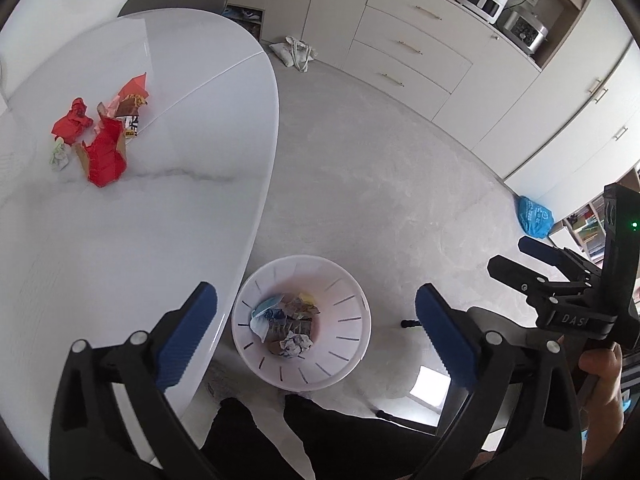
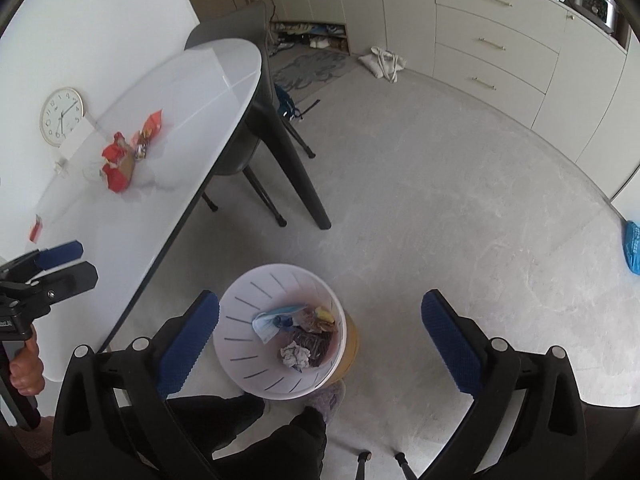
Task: Collect trash
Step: 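Carry both papers over the wastebasket and open both grippers, then move the left gripper to the table and grasp the red-lined brown cardboard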
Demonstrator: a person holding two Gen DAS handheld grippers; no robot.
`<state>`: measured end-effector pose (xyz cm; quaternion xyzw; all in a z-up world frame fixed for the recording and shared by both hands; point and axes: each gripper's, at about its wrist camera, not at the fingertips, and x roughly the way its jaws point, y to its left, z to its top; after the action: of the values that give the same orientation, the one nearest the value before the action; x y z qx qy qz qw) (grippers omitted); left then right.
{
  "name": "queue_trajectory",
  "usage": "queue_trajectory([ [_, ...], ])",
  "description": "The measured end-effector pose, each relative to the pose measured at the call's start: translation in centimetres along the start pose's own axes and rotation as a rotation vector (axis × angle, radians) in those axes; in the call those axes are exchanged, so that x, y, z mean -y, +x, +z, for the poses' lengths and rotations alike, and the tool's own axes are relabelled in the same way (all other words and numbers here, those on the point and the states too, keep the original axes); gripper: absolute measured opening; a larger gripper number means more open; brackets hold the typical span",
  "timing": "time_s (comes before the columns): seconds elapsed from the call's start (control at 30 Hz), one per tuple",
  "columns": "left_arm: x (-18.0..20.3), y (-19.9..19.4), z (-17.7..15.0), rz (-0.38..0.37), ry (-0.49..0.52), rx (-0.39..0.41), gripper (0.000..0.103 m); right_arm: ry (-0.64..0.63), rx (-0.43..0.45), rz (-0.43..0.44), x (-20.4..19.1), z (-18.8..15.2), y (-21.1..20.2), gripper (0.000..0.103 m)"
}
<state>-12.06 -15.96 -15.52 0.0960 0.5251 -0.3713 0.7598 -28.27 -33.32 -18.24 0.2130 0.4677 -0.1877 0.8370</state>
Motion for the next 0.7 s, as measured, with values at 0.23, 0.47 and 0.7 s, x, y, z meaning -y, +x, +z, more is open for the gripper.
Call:
queue_trajectory([
  [0.23,-1.3,-1.3,0.1,0.040,-0.050,0.043,0.095,0.003,0.018,0.029,-0.7,0.5,-0.5,0.100],
  [0.47,-4.8,-2.9,0.8,0.110,-0.104,0.091,0.095,-0.059,0.022,0.043,-3.1,1.3,-0.8,0.100],
  [0.7,-10.4,-2.8,3.1,0.215,-0.199,0.117,0.095,-0.102,0.027,0.049,-6.3,2.8,-0.2,0.100],
])
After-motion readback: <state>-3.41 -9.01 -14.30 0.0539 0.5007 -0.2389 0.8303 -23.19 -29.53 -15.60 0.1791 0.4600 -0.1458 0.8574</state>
